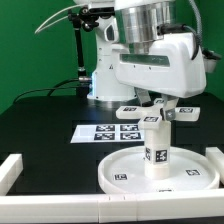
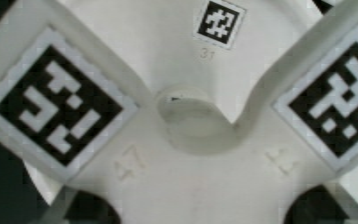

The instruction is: Assemble round table

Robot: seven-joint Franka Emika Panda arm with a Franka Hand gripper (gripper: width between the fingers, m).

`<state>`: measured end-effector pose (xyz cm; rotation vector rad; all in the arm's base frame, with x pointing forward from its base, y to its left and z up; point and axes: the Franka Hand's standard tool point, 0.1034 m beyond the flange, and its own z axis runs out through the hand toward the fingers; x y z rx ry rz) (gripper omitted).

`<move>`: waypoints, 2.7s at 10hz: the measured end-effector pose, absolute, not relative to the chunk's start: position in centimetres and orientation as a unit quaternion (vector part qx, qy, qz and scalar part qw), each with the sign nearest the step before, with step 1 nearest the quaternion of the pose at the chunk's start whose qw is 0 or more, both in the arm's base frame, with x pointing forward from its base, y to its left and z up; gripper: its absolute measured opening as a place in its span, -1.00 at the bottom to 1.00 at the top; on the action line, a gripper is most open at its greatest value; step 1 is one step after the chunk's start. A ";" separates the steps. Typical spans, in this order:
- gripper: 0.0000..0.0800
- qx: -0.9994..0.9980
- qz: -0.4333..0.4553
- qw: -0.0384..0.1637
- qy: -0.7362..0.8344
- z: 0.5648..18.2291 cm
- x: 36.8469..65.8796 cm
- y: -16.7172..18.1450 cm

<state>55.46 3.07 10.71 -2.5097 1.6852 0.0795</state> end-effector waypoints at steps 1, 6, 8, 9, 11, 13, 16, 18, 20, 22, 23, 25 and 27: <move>0.46 -0.831 0.027 0.059 0.553 10.7 55.4 3.2; 0.62 -0.853 0.026 0.080 0.515 14.5 55.5 3.4; 0.62 -0.859 0.028 0.077 0.506 13.8 55.4 3.4; 0.62 -0.864 0.027 0.076 0.496 13.7 55.4 3.5; 0.62 -0.935 0.011 0.070 0.347 13.2 55.7 4.1; 0.62 -0.965 0.002 0.071 0.251 13.2 55.8 4.6; 0.62 -0.986 0.000 0.071 0.151 13.2 55.7 4.5; 0.62 -0.994 -0.005 0.071 0.082 13.1 55.7 4.5; 0.62 -0.997 -0.019 0.067 0.038 12.6 55.4 4.4; 0.62 -0.998 -0.028 0.063 0.012 11.9 55.5 3.3; 0.62 -0.998 -0.029 0.063 0.014 11.8 55.6 3.0; 0.62 -0.997 -0.036 0.061 0.010 11.8 55.5 3.0; 0.62 -0.998 -0.035 0.061 0.000 11.8 55.6 3.0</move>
Offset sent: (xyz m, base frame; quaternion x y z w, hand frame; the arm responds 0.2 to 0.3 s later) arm -0.0089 -0.0002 0.0343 0.0196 -0.0423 -0.0324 0.9984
